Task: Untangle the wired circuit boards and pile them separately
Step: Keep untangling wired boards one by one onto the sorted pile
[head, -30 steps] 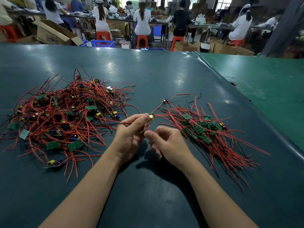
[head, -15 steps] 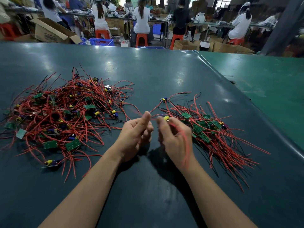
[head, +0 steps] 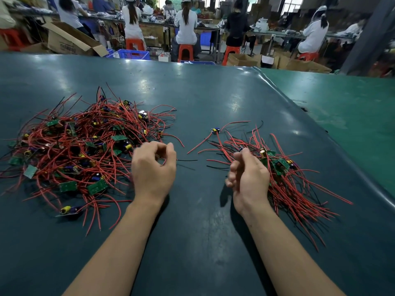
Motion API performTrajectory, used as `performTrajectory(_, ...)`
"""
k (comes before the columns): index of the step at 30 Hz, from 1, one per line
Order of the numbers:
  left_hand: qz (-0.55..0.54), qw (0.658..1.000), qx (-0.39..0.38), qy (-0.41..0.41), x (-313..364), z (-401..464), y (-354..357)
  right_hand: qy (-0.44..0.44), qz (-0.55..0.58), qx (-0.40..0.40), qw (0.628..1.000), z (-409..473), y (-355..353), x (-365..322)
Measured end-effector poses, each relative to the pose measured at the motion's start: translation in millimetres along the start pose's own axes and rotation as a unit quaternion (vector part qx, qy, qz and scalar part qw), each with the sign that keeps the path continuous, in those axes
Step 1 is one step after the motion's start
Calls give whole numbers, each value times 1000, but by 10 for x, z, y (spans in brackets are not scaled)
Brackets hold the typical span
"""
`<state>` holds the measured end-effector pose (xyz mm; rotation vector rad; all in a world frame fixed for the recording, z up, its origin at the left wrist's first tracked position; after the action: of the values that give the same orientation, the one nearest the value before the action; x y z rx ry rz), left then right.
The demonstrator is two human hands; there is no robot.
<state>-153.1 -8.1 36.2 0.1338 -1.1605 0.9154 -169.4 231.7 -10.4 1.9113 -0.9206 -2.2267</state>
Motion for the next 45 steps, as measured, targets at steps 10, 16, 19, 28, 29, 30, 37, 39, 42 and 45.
performTrajectory(10, 380, 921, -44, -74, -388, 123, 58, -76, -228, -194, 951, -182, 318, 35)
performTrajectory(16, 365, 928, -6, -72, -332, 135, -14, -69, -245, -198, 947, -176, 315, 54)
performTrajectory(19, 335, 940, 26, -57, -266, 134, -42, -67, -244, -198, 947, -176, 315, 51)
performTrajectory(28, 335, 937, -96, -31, -317, 146, 340, -69, -248, -215, 942, -210, 328, 41)
performTrajectory(29, 314, 947, -63, -38, -300, 166, 256, -68, -248, -215, 942, -209, 327, 41)
performTrajectory(30, 307, 950, -39, -40, -290, 177, 188, -67, -248, -216, 942, -206, 328, 42)
performTrajectory(37, 297, 950, -27, -99, -380, 188, 72, -58, -242, -212, 945, -196, 330, 54)
performTrajectory(39, 265, 961, 0, -82, -313, 202, 9, -58, -242, -210, 945, -192, 333, 57)
performTrajectory(42, 141, 987, 75, 33, 7, 150, -160, -56, -239, -202, 948, -179, 323, 57)
performTrajectory(45, 18, 966, 154, 206, 371, -60, -338, -57, -226, -196, 952, -167, 323, 55)
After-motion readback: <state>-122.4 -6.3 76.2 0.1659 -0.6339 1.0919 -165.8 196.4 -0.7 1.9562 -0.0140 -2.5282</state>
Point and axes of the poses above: each hand's wrist, its own z-axis towards the middle knuckle, its own y-axis out of the palm, x = y × z, the point moved 9 cm from there along z, towards the middle knuckle, and after that the axes turned 9 degrees about -y, right-handed, at the moved point
